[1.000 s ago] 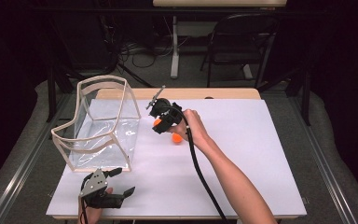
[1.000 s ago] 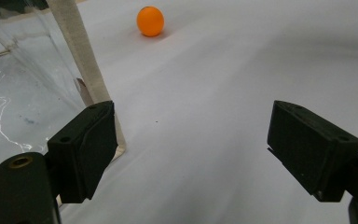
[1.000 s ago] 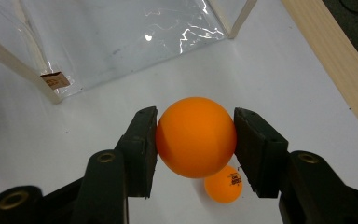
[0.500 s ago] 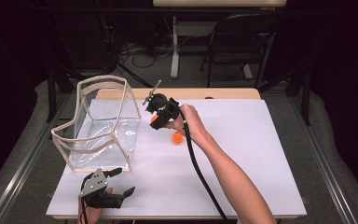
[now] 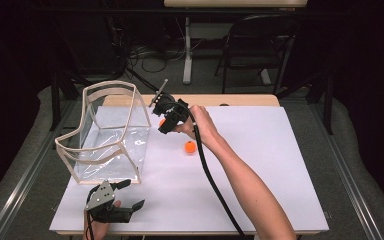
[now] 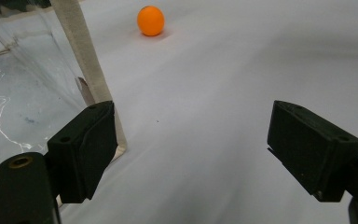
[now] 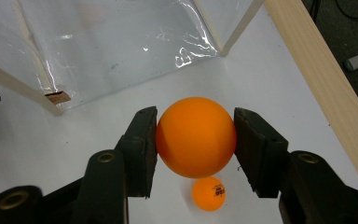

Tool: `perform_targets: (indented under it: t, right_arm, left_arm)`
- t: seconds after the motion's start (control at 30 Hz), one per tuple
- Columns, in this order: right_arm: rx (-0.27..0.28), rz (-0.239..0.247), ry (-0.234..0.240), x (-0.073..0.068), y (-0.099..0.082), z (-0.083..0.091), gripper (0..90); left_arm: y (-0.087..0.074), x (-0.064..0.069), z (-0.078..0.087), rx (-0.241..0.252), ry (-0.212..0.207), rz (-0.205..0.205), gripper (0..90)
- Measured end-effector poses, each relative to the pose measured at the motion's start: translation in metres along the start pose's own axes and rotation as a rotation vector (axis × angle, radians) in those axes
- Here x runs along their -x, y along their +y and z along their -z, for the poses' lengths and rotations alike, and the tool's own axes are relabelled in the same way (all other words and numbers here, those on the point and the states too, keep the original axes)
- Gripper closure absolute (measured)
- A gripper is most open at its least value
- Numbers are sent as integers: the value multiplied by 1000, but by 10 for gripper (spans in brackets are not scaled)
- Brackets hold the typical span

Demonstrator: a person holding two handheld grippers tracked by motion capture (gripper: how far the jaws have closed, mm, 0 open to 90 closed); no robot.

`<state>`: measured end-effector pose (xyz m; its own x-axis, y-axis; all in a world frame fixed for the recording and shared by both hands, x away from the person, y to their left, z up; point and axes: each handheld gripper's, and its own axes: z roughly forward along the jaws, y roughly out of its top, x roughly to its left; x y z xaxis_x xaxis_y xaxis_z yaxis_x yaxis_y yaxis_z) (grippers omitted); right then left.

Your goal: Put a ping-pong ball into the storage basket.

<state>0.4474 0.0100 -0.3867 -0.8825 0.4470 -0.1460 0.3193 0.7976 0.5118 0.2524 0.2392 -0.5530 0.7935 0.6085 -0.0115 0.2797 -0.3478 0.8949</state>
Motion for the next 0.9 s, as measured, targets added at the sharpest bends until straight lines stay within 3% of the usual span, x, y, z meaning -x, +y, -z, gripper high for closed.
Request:
perform_targets:
  t: [0.9]
  right_arm:
    - [-4, -6, -16, 8, 21, 12, 511]
  left_arm:
    - [0, 0, 0, 5, -2, -2, 160]
